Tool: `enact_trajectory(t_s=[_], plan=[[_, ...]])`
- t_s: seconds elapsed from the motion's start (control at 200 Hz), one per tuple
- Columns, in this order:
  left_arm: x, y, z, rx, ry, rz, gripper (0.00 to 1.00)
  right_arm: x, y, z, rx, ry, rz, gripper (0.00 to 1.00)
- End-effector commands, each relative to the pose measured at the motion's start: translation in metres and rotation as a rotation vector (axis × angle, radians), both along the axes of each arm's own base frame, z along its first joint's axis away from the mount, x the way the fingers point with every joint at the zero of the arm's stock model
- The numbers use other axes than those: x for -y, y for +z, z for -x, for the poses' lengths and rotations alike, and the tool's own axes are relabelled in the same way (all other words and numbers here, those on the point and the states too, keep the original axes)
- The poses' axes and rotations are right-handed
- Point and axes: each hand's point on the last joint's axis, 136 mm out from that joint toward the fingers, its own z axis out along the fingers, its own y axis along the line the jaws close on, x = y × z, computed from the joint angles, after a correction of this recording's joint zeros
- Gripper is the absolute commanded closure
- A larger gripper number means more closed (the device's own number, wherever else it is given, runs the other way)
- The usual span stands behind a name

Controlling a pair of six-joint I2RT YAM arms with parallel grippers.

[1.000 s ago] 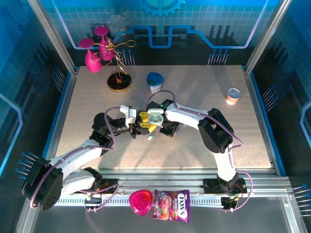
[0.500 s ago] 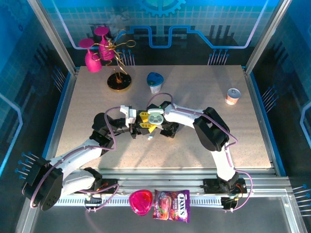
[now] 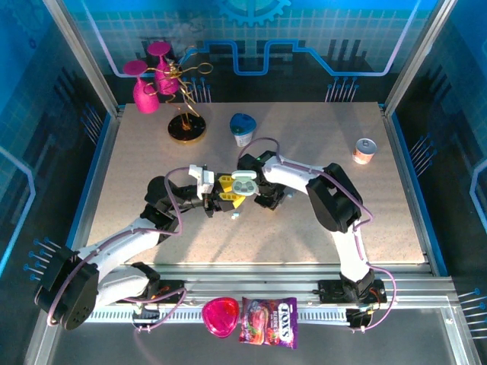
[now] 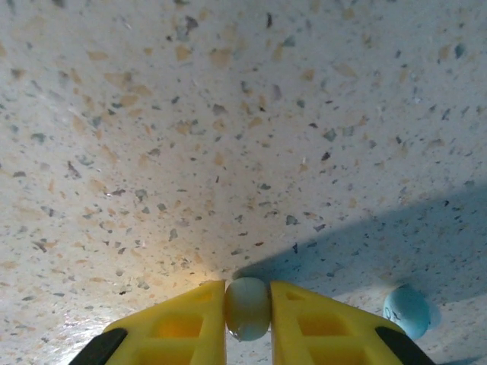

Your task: Insert the wireless bluetooth earbuds into the charging case

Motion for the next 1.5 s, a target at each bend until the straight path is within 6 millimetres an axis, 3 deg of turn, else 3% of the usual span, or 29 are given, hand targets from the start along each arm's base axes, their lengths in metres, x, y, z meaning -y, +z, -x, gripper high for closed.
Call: enact_trajectory(t_s=[0.0,0.155,0.31,0.57,1.031,1.266,1.496], plan=[[-0.002,0.006,0.001,0.052,0.014,0.007,0.68,0.001,0.003,-0.002,-0.002,-0.073,-0.087,0.82],[-0.002,0.003,-0.004,0.037,0.027,0.005,0.67,0.000,0.026,-0.003,0.019,-0.140,-0.245,0.82],[0.000,0.000,-0.008,0.026,0.029,0.008,0.67,0.013,0.052,-0.004,0.053,-0.225,-0.387,0.80],[0.001,-0.005,-0.013,0.022,0.031,0.015,0.67,0.024,0.122,0.005,0.143,-0.291,-0.698,0.83],[0.005,-0.014,-0.024,0.040,0.045,0.013,0.67,-0.009,0.268,0.071,0.235,-0.116,-1.166,0.83],[0.009,-0.012,-0.029,0.047,0.032,0.031,0.68,-0.037,0.312,0.104,0.235,0.030,-1.303,0.83],[0.010,-0.007,-0.027,0.054,0.016,0.041,0.68,-0.067,0.328,0.116,0.218,0.121,-1.356,0.82]])
